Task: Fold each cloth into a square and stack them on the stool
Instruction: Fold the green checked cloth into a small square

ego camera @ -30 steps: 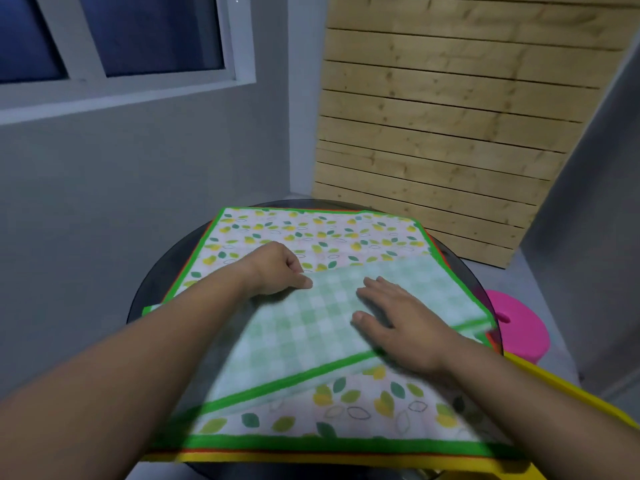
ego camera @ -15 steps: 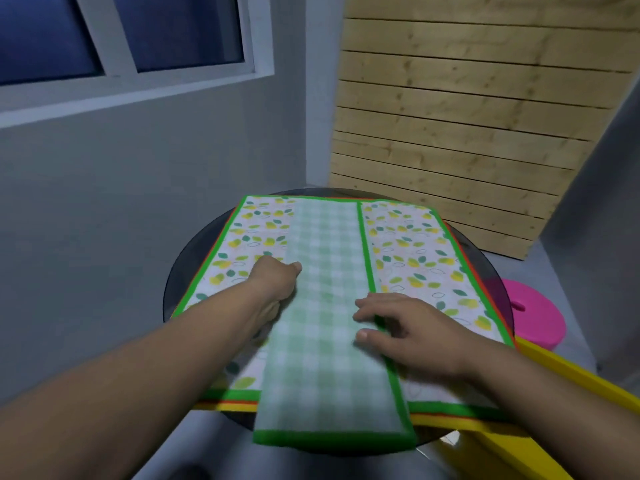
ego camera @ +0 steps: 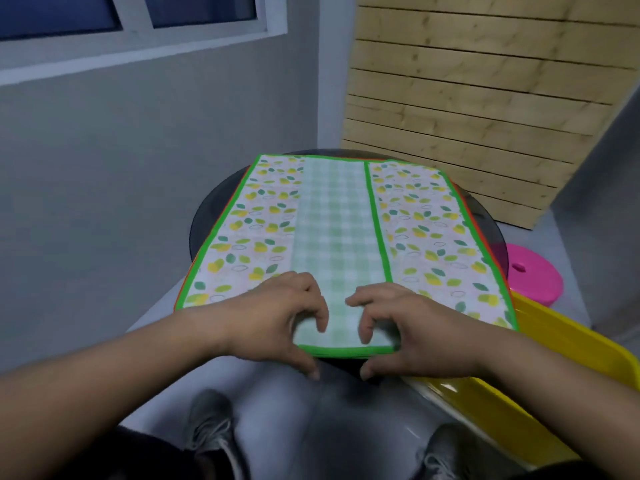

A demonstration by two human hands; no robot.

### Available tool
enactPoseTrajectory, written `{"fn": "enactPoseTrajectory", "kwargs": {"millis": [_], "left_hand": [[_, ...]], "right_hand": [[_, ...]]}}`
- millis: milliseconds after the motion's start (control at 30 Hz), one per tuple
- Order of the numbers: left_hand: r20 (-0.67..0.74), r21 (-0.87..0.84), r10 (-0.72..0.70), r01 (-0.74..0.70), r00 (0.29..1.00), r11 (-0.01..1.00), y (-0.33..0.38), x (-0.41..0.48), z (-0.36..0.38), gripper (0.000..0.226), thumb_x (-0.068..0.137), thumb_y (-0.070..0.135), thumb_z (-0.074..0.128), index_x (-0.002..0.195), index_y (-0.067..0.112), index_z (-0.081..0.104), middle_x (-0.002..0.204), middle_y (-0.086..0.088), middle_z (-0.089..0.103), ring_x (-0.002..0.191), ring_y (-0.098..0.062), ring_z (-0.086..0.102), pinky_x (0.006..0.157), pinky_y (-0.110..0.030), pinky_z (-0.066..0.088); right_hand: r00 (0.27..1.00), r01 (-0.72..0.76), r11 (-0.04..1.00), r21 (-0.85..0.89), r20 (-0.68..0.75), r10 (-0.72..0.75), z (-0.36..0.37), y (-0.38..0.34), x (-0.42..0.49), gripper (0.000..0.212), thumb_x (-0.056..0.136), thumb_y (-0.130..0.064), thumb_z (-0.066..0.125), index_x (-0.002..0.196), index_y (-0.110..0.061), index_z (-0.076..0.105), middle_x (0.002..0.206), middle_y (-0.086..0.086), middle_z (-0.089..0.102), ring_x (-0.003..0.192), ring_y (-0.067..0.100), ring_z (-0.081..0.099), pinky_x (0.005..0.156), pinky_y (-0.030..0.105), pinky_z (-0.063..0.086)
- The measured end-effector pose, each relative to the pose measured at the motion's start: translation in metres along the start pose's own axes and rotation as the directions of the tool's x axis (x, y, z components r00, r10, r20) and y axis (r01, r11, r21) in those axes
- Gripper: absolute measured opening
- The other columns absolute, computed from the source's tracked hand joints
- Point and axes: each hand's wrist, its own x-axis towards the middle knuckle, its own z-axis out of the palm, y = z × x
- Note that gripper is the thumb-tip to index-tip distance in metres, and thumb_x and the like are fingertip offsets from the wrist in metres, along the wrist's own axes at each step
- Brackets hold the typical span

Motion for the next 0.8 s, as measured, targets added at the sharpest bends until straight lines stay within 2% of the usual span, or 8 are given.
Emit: {"fn": "enactPoseTrajectory", "kwargs": {"millis": [67,167,333,500,700,800], "left_hand": [[-0.023,-0.046,-0.021,0.02,1.0,0.999,-0.001,-0.004,0.006,0.054,0.054,0.06,0.087,0.095,0.036,0.061,0.11,0.018,0.046,0.11,-0.007,0.042,0.099,-0.025,0.038],[-0.068,-0.125,-0.057,0.048,0.996,0.991,-0.001,-0.004,0.011,0.042,0.057,0.052,0.09,0.088,0.036,0.065,0.11,0.018,0.048,0.114,-0.006,0.041,0.102,-0.028,0.037],[-0.057,-0.276,-0.125,0.105,0.991,0.956,0.001,-0.004,0.009,0.026,0.063,0.04,0.092,0.08,0.032,0.074,0.109,0.016,0.053,0.112,0.0,0.046,0.099,-0.019,0.038],[-0.063,-0.347,-0.158,0.127,0.985,0.929,0.005,-0.005,0.005,0.016,0.068,0.035,0.091,0.074,0.028,0.077,0.108,0.011,0.058,0.104,0.001,0.052,0.082,-0.006,0.035],[-0.067,-0.429,-0.192,0.145,0.979,0.891,0.003,-0.004,0.006,0.016,0.068,0.03,0.092,0.071,0.023,0.077,0.105,0.008,0.064,0.099,-0.003,0.059,0.087,-0.009,0.04],[-0.078,-0.478,-0.208,0.147,0.975,0.866,0.002,-0.003,0.005,0.016,0.07,0.025,0.091,0.071,0.018,0.077,0.1,0.005,0.067,0.09,-0.003,0.063,0.081,-0.007,0.041]], "right_hand": [[1.0,-0.026,1.0,0.014,0.007,0.026,0.008,-0.001,-0.002,0.034,0.07,-0.053,0.081,0.087,-0.034,0.058,0.149,-0.014,0.038,0.14,-0.001,0.025,0.106,0.008,0.022],[0.998,-0.033,0.999,0.034,-0.049,0.034,0.017,-0.001,-0.003,0.032,0.071,-0.048,0.082,0.081,-0.033,0.057,0.147,-0.015,0.04,0.136,-0.004,0.027,0.101,0.001,0.019],[0.994,-0.067,0.993,0.096,-0.085,0.075,0.018,-0.004,-0.002,0.024,0.074,-0.042,0.082,0.08,-0.03,0.062,0.139,-0.016,0.045,0.131,-0.005,0.032,0.106,0.011,0.025],[0.991,-0.073,0.993,0.097,-0.101,0.082,0.019,-0.006,-0.003,0.027,0.072,-0.044,0.083,0.084,-0.031,0.063,0.138,-0.018,0.046,0.13,-0.007,0.032,0.103,0.004,0.021],[0.99,-0.06,0.997,0.041,-0.126,0.065,0.022,-0.006,-0.001,0.032,0.07,-0.044,0.084,0.087,-0.027,0.062,0.136,-0.014,0.048,0.128,-0.002,0.035,0.104,0.011,0.026],[0.987,-0.035,0.998,0.051,-0.153,0.043,0.021,-0.006,-0.002,0.027,0.074,-0.043,0.081,0.086,-0.028,0.061,0.131,-0.014,0.052,0.124,-0.002,0.04,0.103,0.014,0.03]]}}
